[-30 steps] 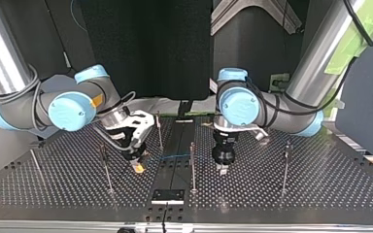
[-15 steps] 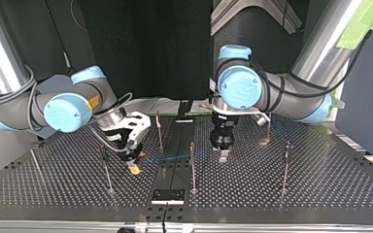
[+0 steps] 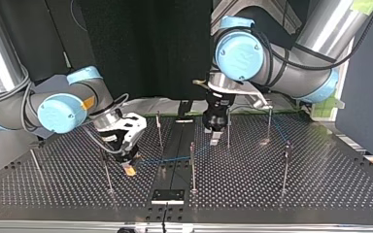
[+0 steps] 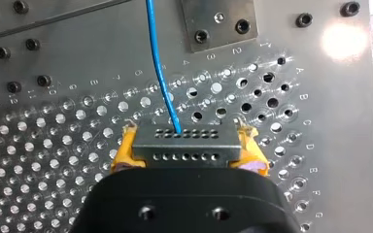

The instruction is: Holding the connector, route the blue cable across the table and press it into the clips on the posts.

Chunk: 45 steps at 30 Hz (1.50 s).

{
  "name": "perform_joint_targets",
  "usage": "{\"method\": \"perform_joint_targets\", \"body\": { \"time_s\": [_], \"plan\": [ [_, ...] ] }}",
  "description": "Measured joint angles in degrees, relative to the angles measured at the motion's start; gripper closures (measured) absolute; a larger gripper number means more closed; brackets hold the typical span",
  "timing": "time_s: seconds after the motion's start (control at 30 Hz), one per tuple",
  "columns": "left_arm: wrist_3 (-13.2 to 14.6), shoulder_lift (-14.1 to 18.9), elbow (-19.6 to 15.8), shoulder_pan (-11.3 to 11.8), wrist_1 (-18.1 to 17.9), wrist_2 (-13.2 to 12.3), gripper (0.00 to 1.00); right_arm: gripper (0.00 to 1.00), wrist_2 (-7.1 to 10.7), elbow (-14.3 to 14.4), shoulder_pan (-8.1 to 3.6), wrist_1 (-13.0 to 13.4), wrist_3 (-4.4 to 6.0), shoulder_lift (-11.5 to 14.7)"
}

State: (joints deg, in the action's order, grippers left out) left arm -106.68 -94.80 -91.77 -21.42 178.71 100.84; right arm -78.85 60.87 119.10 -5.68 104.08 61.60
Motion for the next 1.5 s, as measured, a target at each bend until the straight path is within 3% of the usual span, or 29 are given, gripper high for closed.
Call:
{"method": "perform_joint_targets", "body": {
  "time_s": [0.37, 1.0, 1.3, 1.5],
  "plan": [
    [-0.60, -0.19, 2.76, -4.59, -3.23, 3.26, 0.00, 1.00, -0.13, 0.65, -0.37, -0.68, -0.06, 0.53],
    [1.43, -5.04, 9.46, -13.27, 0.17, 8.84, 0.00, 1.00, -0.29, 1.67, -0.75, -0.97, -0.21, 1.47],
    [2.03, -9.50, 13.91, -13.96, 1.58, 13.25, 0.00, 1.00, -0.38, 2.63, -0.92, -0.95, -0.57, 1.58],
    [2.09, -12.45, 16.86, -13.53, 1.50, 14.26, 0.00, 1.00, -0.43, 2.66, -1.14, -0.85, -0.61, 1.59]
  ]
}}
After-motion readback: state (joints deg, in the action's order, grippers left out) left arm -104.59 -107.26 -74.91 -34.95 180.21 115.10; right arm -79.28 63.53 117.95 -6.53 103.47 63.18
